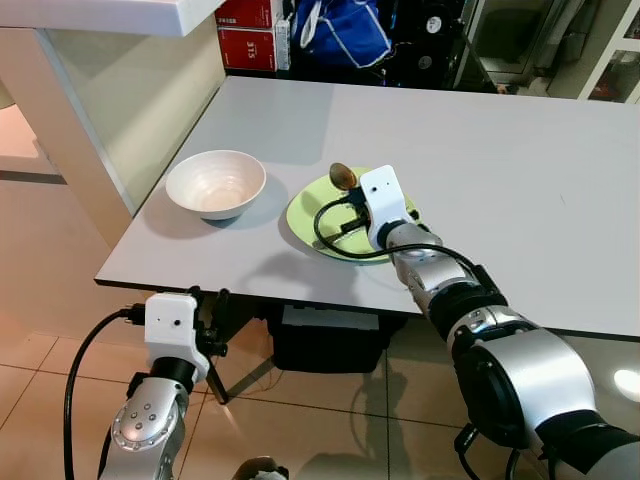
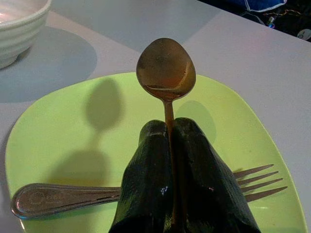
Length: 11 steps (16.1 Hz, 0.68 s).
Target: Setting the table
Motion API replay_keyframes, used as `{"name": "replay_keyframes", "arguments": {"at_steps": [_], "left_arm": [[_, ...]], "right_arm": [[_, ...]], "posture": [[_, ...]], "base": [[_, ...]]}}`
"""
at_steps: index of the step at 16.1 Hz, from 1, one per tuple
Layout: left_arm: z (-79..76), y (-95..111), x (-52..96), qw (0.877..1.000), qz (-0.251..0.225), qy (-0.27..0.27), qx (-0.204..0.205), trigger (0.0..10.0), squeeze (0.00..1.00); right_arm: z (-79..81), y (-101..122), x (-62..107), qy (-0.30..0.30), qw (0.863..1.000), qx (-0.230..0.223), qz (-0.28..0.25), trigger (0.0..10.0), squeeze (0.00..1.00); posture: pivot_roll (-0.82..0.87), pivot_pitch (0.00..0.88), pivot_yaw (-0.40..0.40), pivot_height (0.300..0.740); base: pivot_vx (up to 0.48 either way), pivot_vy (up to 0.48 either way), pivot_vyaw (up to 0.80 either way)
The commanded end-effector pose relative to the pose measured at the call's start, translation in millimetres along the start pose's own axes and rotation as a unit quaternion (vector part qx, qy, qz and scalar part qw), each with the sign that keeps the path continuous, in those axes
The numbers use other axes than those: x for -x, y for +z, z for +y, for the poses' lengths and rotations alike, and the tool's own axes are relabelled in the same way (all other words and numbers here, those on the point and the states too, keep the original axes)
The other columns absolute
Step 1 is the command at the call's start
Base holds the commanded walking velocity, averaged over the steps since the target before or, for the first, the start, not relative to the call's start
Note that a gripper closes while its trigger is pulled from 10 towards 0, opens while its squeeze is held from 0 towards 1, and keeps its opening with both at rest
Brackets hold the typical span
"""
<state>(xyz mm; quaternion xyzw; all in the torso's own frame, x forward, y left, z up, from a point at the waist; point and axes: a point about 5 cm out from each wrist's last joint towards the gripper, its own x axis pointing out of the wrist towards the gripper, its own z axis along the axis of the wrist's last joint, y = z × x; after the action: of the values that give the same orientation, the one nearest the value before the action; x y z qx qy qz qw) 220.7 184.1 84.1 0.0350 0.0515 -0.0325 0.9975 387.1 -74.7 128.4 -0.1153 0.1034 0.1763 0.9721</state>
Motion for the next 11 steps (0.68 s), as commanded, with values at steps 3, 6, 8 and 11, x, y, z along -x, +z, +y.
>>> {"name": "replay_keyframes", "arguments": {"at_steps": [3,6,8,11], "left_arm": [[1.9,-0.3,-0.7,1.000,0.001,0.001,-0.002,10.0,0.00],[1.9,-0.3,-0.7,1.000,0.001,0.001,-0.002,10.0,0.00],[1.9,-0.3,-0.7,1.000,0.001,0.001,-0.002,10.0,0.00],[1.9,-0.3,-0.7,1.000,0.001,0.001,-0.002,10.0,0.00]], "right_arm": [[-0.4,-4.4,0.5,-0.002,1.000,-0.001,0.013,10.0,0.00],[-0.4,-4.4,0.5,-0.002,1.000,-0.001,0.013,10.0,0.00],[-0.4,-4.4,0.5,-0.002,1.000,-0.001,0.013,10.0,0.00],[-0.4,-4.4,0.5,-0.002,1.000,-0.001,0.013,10.0,0.00]], "posture": [[0.18,0.000,-0.001,0.740],[0.18,0.000,-0.001,0.740],[0.18,0.000,-0.001,0.740],[0.18,0.000,-0.001,0.740]], "base": [[0.000,0.000,0.00],[0.000,0.000,0.00],[0.000,0.000,0.00],[0.000,0.000,0.00]]}}
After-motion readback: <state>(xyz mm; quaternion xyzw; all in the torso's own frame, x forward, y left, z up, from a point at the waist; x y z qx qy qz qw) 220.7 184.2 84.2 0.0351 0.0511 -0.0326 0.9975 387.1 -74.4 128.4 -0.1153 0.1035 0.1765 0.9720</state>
